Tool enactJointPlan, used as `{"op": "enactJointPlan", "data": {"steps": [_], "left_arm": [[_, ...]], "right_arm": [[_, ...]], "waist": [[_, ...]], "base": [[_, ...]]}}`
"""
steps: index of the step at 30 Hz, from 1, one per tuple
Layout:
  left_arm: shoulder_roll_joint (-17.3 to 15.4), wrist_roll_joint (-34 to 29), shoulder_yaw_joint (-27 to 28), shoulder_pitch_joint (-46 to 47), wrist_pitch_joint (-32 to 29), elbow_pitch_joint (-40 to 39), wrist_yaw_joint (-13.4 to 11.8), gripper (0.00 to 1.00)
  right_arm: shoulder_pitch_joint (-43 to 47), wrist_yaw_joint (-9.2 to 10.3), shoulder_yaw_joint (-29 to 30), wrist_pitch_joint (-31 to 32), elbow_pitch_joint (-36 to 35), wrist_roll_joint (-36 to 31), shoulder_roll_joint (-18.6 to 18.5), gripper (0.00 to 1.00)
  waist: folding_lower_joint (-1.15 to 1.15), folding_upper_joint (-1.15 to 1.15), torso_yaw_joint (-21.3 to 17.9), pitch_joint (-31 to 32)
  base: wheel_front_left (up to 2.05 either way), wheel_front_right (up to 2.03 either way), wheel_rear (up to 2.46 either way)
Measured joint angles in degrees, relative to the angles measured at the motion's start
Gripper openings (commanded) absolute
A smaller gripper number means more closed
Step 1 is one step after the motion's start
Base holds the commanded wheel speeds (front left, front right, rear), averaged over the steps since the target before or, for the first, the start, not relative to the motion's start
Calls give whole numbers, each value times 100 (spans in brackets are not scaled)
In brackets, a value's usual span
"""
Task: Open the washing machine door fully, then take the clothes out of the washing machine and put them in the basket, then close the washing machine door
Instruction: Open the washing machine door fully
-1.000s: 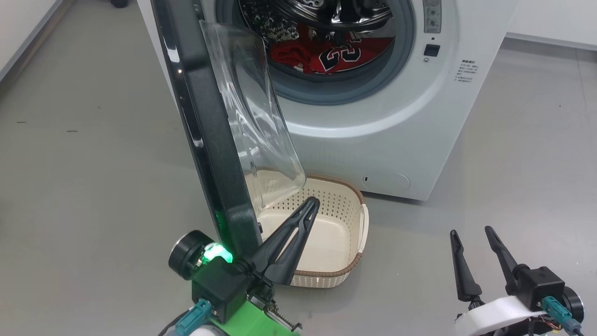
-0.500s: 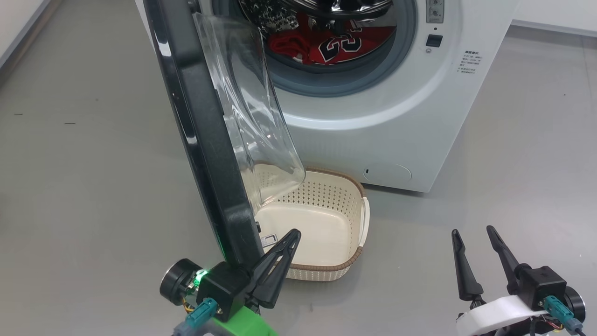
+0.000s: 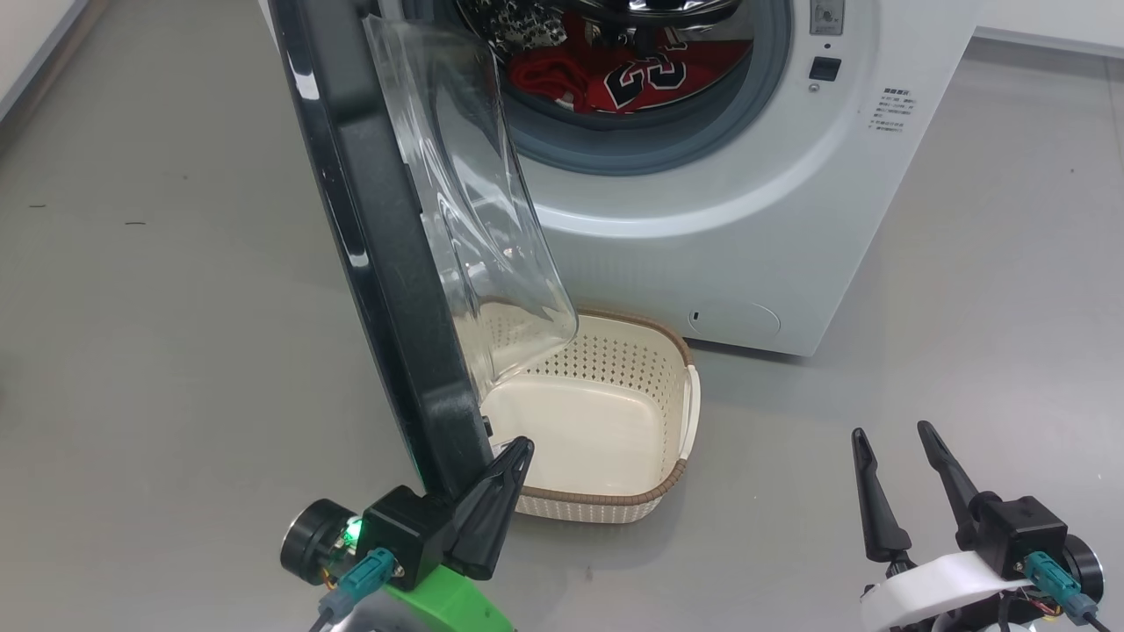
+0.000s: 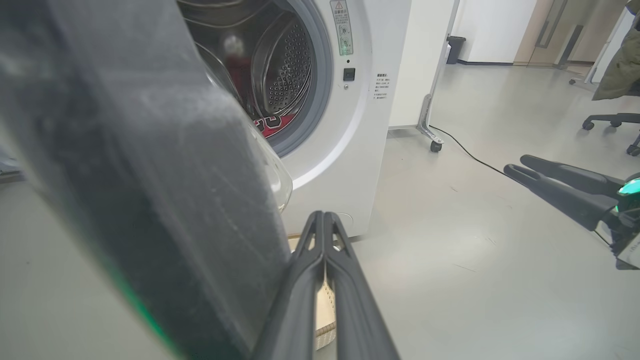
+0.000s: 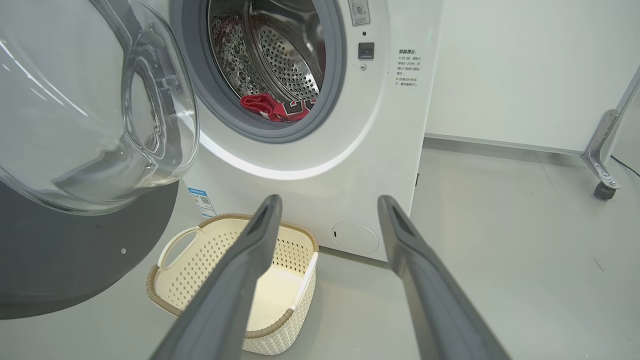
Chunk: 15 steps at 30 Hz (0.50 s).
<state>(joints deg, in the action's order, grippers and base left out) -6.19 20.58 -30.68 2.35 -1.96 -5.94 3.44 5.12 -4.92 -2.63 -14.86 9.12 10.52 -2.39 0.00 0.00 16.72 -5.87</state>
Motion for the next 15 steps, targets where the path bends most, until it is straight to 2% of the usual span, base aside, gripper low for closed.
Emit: {"op": "enactJointPlan", "data": {"steps": [15], "left_arm": [[35,0,14,-13,2,167,-145,0]], "right_arm": [[3,-7,145,0,23,-2,9,100]], "waist": [[0,0,213,78]], "base": [[0,0,0]]}}
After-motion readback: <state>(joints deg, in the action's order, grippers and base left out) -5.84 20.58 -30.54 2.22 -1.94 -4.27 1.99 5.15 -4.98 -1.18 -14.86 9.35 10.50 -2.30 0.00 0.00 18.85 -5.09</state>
